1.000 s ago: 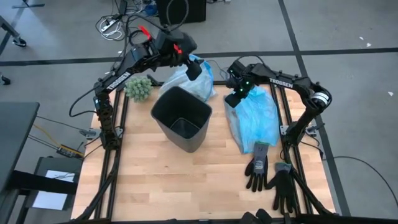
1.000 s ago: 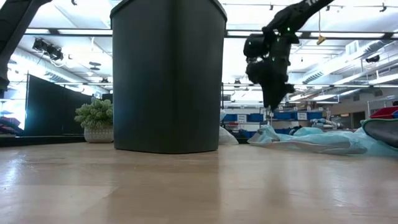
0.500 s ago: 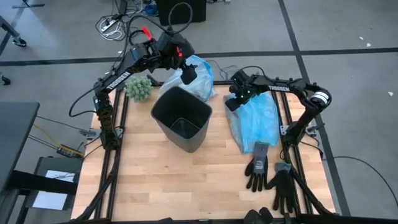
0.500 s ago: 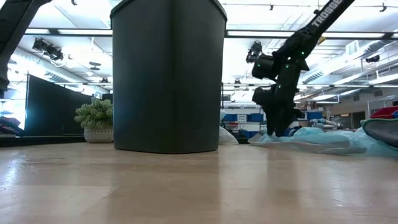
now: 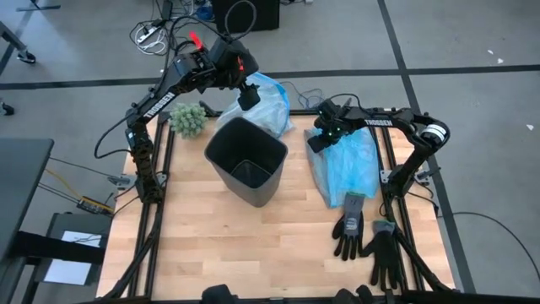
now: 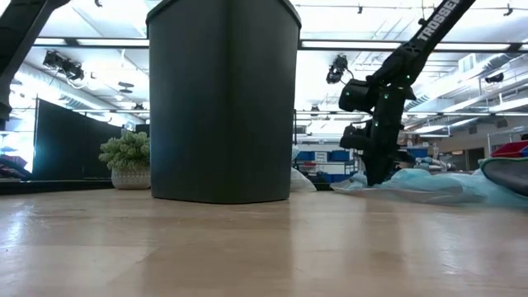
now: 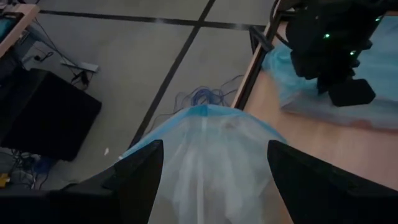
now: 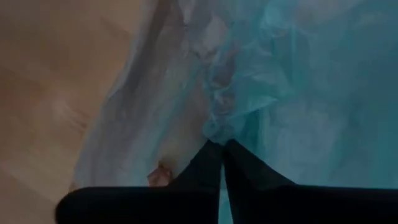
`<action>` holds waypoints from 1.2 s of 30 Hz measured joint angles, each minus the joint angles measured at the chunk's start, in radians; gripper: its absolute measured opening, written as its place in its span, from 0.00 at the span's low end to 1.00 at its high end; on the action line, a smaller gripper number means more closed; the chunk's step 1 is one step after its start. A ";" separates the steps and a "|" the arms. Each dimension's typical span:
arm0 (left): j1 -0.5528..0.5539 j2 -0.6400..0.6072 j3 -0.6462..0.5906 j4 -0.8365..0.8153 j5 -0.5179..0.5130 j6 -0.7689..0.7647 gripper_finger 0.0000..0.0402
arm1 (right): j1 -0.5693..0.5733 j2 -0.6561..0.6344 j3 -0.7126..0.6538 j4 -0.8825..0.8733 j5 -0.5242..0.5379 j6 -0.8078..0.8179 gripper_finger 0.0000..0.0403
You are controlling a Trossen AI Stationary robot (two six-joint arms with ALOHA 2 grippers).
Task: Place trash/remove bag and relplace
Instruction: Insert the new blue trash bag into the trash bin
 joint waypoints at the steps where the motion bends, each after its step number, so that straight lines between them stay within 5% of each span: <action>1: 0.002 0.000 0.000 -0.002 0.000 0.001 0.74 | 0.005 0.000 0.000 -0.004 0.000 0.017 0.02; 6: 0.036 0.000 0.000 -0.032 0.008 0.000 0.74 | 0.050 -0.012 0.025 -0.041 -0.008 0.070 0.00; 11: 0.114 0.000 0.000 -0.085 0.155 -0.005 0.74 | 0.118 -0.052 0.100 -0.053 0.001 0.090 0.00; 19: 0.184 0.000 0.000 -0.123 0.206 -0.006 0.74 | 0.235 -0.150 0.329 -0.221 0.163 0.064 0.00; 27: 0.146 0.001 0.000 -0.130 0.516 -0.009 0.74 | 0.296 -0.216 0.642 -0.366 0.328 -0.054 0.00; 36: 0.020 0.008 0.000 0.105 0.473 -0.118 0.74 | 0.310 -0.220 0.935 -0.425 0.351 -0.231 0.00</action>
